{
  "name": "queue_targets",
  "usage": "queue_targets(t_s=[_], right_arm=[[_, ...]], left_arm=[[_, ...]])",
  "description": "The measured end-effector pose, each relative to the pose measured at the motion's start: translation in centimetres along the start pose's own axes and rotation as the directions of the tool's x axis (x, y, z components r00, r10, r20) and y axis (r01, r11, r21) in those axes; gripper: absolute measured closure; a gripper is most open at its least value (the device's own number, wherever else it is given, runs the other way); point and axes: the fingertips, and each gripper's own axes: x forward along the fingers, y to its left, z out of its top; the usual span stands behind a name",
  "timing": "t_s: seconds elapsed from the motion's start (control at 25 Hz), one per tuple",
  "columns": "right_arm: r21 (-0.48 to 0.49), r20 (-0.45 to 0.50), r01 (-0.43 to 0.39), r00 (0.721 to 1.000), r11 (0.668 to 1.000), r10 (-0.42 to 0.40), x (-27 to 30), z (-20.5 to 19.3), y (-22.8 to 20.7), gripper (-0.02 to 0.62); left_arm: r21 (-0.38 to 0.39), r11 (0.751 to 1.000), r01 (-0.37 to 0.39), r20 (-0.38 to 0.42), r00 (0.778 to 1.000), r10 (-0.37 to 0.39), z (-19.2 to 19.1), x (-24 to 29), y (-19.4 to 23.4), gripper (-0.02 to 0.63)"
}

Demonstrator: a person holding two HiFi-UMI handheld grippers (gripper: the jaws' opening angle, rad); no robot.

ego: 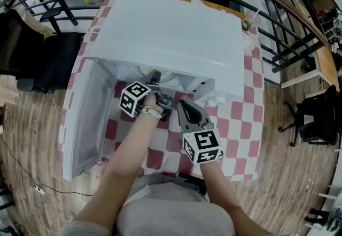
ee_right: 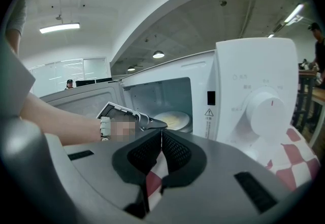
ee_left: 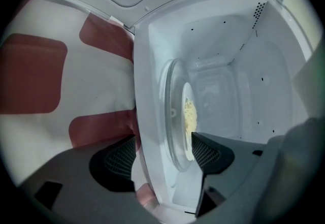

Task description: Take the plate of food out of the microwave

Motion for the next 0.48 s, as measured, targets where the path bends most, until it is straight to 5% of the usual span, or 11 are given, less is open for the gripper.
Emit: queue_targets(t_s=[0.48], right_arm=[[0.003,-0.013,0.013,1.000,1.000,-0.013,-0.59,-0.66,0.15,0.569]], left_arm=[[0.000,1.000,-0.028,0.002,1.000,0.028,-0.01,0.11,0.67,0.279]])
